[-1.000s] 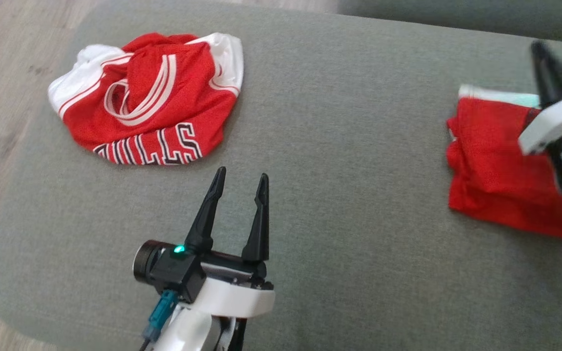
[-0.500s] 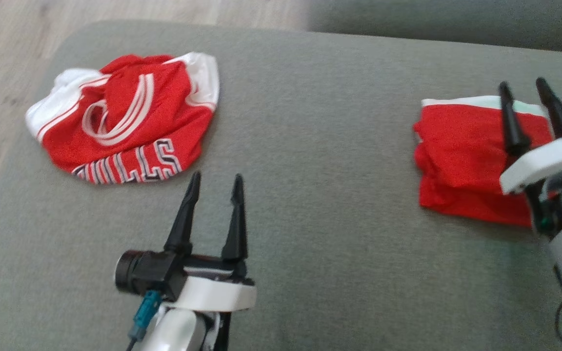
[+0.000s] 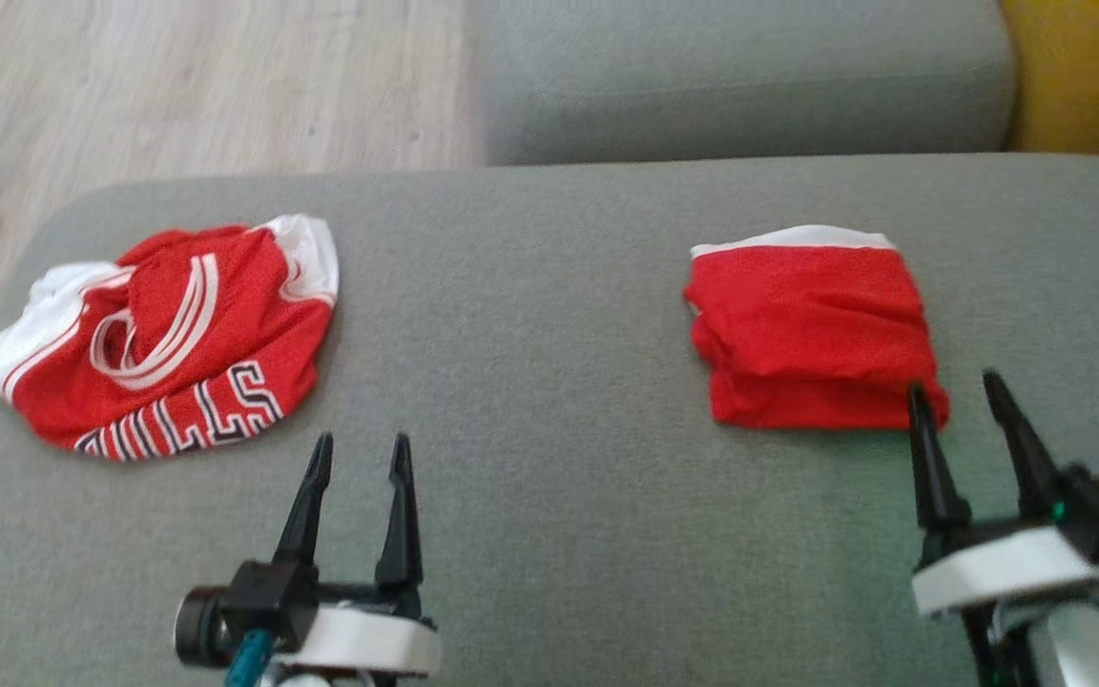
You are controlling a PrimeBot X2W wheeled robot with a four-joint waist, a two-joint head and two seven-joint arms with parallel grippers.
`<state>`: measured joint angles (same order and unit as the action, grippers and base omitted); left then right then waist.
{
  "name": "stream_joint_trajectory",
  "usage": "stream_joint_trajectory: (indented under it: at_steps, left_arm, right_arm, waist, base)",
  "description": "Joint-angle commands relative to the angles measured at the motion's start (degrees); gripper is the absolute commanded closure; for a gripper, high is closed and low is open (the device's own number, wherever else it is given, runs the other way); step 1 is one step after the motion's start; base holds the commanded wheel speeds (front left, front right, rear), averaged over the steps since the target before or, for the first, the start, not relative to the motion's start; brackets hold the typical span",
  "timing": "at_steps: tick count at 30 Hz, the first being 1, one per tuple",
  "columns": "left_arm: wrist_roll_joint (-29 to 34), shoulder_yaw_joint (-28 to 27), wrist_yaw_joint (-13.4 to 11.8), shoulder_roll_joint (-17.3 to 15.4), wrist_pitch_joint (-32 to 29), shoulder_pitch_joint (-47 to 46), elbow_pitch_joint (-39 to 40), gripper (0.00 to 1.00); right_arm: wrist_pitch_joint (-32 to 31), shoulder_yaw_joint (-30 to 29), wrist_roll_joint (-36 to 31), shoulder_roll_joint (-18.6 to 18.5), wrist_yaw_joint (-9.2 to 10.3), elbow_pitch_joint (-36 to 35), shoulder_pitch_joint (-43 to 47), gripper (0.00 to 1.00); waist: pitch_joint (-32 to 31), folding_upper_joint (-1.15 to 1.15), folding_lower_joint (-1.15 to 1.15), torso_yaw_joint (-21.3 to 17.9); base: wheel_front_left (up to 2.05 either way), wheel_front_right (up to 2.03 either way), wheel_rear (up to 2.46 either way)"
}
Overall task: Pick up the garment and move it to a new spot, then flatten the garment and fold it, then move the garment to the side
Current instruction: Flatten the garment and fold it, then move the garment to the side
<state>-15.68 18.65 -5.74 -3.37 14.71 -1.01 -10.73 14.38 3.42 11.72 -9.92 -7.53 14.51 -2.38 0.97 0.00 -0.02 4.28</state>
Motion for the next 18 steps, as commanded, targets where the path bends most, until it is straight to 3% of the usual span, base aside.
stream_joint_trajectory:
  at_steps: [1, 18]
  left_arm:
    - [0.7, -2.4, 0.3, -0.3, 0.3, -0.4, 1.0, 0.00]
    - [3.8, -8.7, 0.5, 0.3, 0.3, 5.6, -4.9, 0.00]
  right_arm:
    - [0.6, 0.4, -0.2, 0.3, 0.04, -2.1, 0.4, 0.00]
    - [0.6, 3.5, -3.0, 1.4, 0.04, -1.2, 7.4, 0.00]
  waist:
    - [-1.6, 0.00, 0.02, -1.5]
    - [-6.8, 0.00, 0.02, -4.6]
  base:
    - [0.00, 0.00, 0.00]
    - [0.00, 0.00, 0.00]
